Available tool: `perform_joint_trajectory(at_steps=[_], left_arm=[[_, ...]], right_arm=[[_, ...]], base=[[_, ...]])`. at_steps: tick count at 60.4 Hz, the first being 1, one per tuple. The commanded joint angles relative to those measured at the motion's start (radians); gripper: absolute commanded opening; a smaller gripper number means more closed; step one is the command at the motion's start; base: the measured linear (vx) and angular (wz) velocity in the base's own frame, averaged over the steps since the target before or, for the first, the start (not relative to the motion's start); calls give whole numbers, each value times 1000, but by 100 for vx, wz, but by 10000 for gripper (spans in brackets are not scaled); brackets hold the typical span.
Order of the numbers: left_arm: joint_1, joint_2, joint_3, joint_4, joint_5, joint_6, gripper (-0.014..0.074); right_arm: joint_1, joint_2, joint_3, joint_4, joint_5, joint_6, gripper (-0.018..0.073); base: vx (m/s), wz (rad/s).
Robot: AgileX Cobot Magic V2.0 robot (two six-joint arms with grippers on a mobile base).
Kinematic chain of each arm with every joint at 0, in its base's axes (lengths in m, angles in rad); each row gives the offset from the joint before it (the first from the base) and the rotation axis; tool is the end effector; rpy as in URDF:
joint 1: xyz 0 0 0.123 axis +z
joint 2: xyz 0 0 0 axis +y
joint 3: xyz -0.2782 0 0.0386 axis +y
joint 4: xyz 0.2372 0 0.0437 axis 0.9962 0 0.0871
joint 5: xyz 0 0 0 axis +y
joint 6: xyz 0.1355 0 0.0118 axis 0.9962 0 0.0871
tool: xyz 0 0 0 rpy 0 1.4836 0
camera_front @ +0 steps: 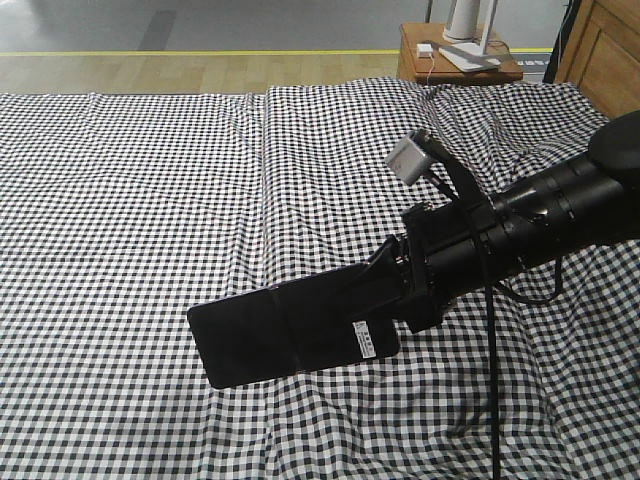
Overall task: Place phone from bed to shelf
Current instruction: 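Turn the base away from the bed, holding the phone in the right gripper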
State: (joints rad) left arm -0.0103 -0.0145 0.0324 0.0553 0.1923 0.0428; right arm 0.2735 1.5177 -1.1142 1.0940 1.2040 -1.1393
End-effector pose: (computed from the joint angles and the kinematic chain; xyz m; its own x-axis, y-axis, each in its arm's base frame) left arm 0.0942 0.0005 0.1803 -0.1218 0.0982 -0.9877 0.0117 0.9952 0.0975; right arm 0.2461 0.1862 0.2794 -0.5430 -0.4469 -0.7110 -0.8394 0.2645 0.4748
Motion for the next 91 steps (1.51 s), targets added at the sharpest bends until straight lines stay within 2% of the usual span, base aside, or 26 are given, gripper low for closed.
perform_joint_trajectory(at_steps=[1, 47, 91], left_arm=[[-2, -10, -26, -5, -73, -4, 1], [-2, -10, -26, -5, -73, -4, 1], [-2, -10, -26, -5, -73, -4, 1]], right_arm=[[-4, -39, -24, 85, 86, -3, -1], [-4, -39, -24, 85, 86, -3, -1], [-4, -39, -24, 85, 86, -3, -1]], base=[[0, 0], [-2, 9], [-11, 42]])
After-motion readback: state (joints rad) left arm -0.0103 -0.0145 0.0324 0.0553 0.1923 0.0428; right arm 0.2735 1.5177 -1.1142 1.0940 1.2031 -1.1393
